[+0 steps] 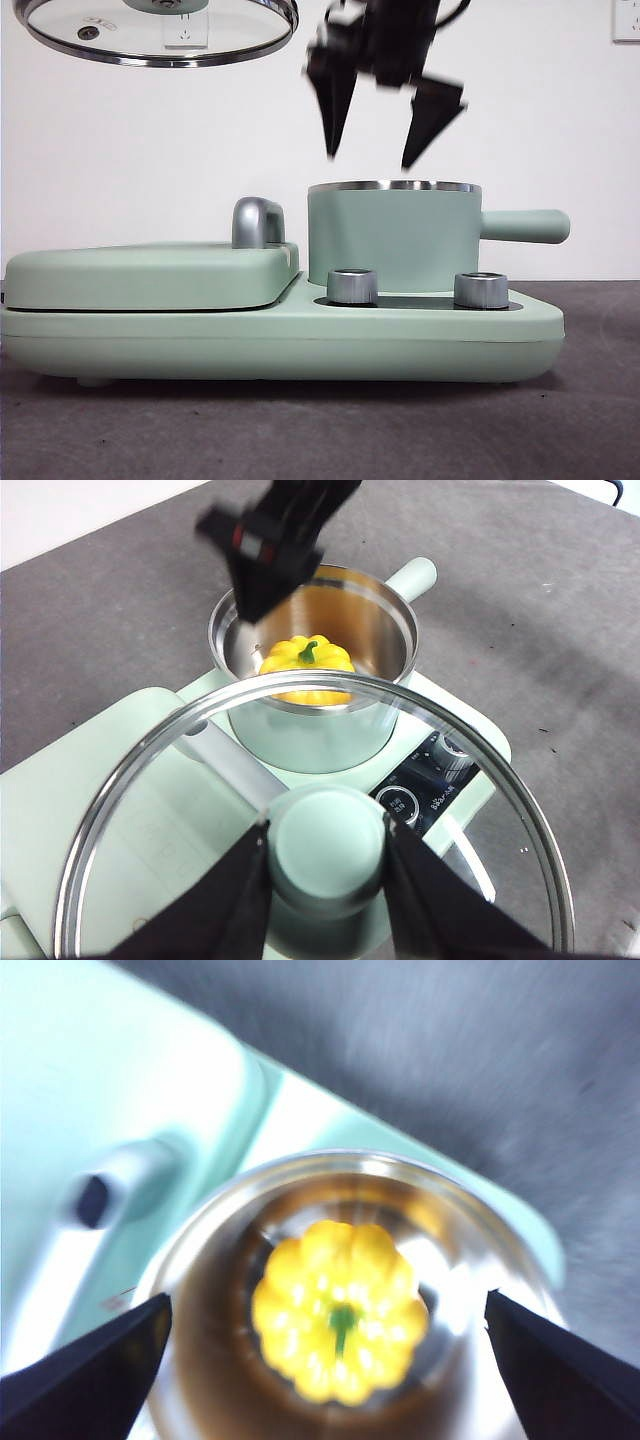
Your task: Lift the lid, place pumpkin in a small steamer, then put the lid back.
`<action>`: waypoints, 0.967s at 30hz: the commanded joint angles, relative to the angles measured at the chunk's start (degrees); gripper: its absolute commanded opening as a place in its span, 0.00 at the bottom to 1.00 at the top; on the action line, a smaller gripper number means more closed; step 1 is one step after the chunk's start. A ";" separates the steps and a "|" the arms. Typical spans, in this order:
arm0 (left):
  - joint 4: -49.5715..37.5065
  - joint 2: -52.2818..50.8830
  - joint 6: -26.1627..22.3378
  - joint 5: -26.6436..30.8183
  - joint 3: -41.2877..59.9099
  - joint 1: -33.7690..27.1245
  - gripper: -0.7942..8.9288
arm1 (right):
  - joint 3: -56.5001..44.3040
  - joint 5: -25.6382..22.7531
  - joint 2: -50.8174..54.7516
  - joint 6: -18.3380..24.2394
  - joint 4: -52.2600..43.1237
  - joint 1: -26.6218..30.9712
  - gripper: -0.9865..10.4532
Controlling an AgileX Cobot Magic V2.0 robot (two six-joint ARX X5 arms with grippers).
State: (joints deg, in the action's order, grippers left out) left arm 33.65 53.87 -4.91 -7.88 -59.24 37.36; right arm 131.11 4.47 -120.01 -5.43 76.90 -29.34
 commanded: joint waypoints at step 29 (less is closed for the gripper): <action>-7.87 4.74 -0.17 -0.46 -0.83 0.52 0.09 | -56.17 -7.93 69.57 -7.80 -16.50 -17.62 0.51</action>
State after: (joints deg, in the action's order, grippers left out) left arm 27.90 58.15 -4.91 -7.90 -59.22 37.41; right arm 76.16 -3.27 -51.31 -11.20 61.54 -46.15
